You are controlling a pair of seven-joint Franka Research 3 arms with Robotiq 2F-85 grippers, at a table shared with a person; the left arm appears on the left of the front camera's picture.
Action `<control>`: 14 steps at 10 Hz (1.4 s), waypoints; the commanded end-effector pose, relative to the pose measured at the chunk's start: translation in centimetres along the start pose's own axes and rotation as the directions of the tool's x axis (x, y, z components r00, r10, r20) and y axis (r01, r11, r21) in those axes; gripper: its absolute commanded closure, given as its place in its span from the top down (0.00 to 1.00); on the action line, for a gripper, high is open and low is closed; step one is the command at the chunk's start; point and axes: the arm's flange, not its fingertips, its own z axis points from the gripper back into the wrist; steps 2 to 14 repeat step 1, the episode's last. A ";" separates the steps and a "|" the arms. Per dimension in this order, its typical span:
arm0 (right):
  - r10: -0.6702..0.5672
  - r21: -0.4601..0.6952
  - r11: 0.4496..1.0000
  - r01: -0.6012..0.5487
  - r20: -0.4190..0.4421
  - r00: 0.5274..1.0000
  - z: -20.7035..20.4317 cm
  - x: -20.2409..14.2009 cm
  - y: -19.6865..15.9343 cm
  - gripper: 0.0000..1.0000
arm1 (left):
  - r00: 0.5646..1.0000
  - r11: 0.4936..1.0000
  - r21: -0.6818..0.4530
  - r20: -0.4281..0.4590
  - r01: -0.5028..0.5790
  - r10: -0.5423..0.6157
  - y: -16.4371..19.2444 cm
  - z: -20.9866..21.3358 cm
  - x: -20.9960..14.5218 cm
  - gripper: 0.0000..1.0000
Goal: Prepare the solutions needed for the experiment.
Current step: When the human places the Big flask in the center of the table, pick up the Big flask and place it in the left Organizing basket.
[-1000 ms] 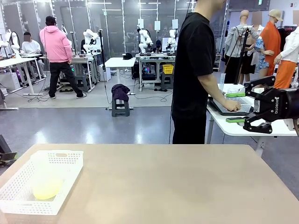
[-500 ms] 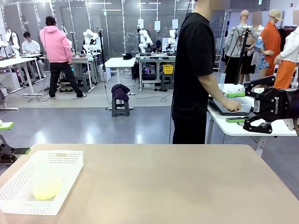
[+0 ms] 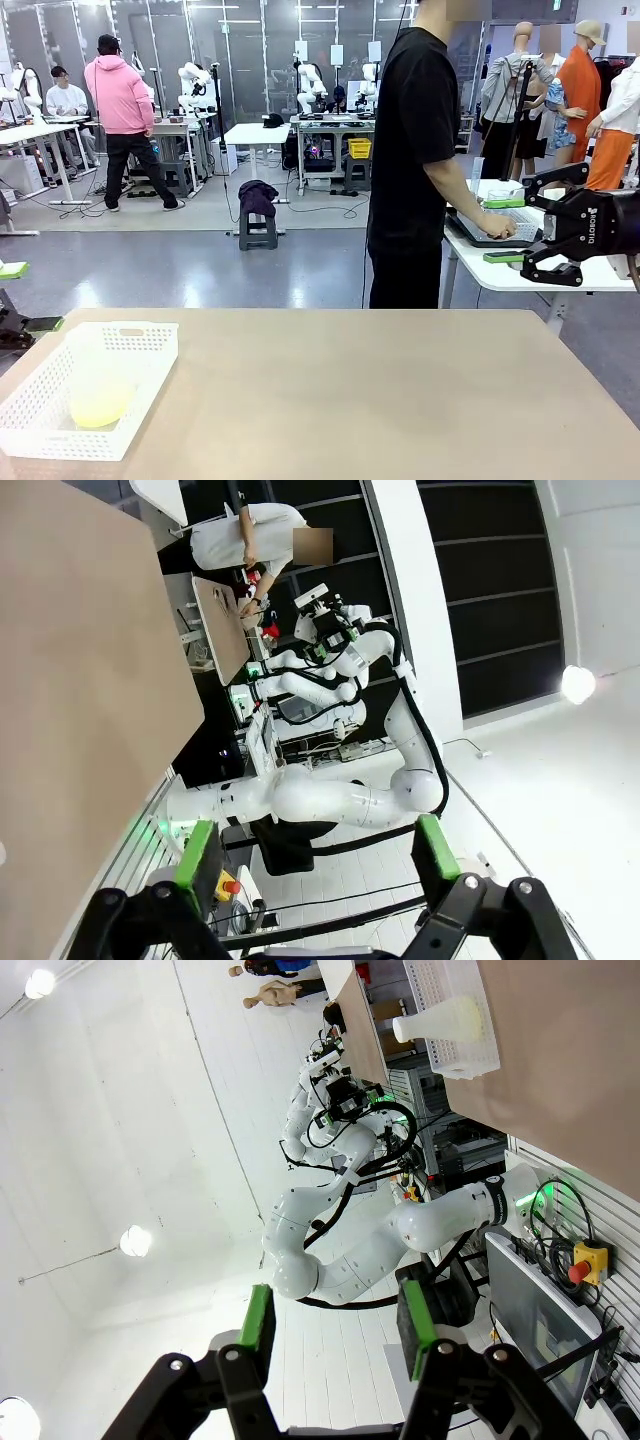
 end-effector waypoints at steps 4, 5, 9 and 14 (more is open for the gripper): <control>0.008 0.009 1.000 -0.008 -0.001 1.000 0.0 -0.1 0.2 0.63 | 1.000 1.000 0.012 0.004 0.015 -0.015 0.1 0.1 0.0 0.97; 0.008 0.009 1.000 -0.008 -0.001 1.000 0.0 -0.1 0.2 0.63 | 1.000 1.000 0.012 0.004 0.015 -0.015 0.1 0.1 0.0 0.97; 0.008 0.009 1.000 -0.008 -0.001 1.000 0.0 -0.1 0.2 0.63 | 1.000 1.000 0.012 0.004 0.015 -0.015 0.1 0.1 0.0 0.97; 0.008 0.009 1.000 -0.008 -0.001 1.000 0.0 -0.1 0.2 0.63 | 1.000 1.000 0.012 0.004 0.015 -0.015 0.1 0.1 0.0 0.97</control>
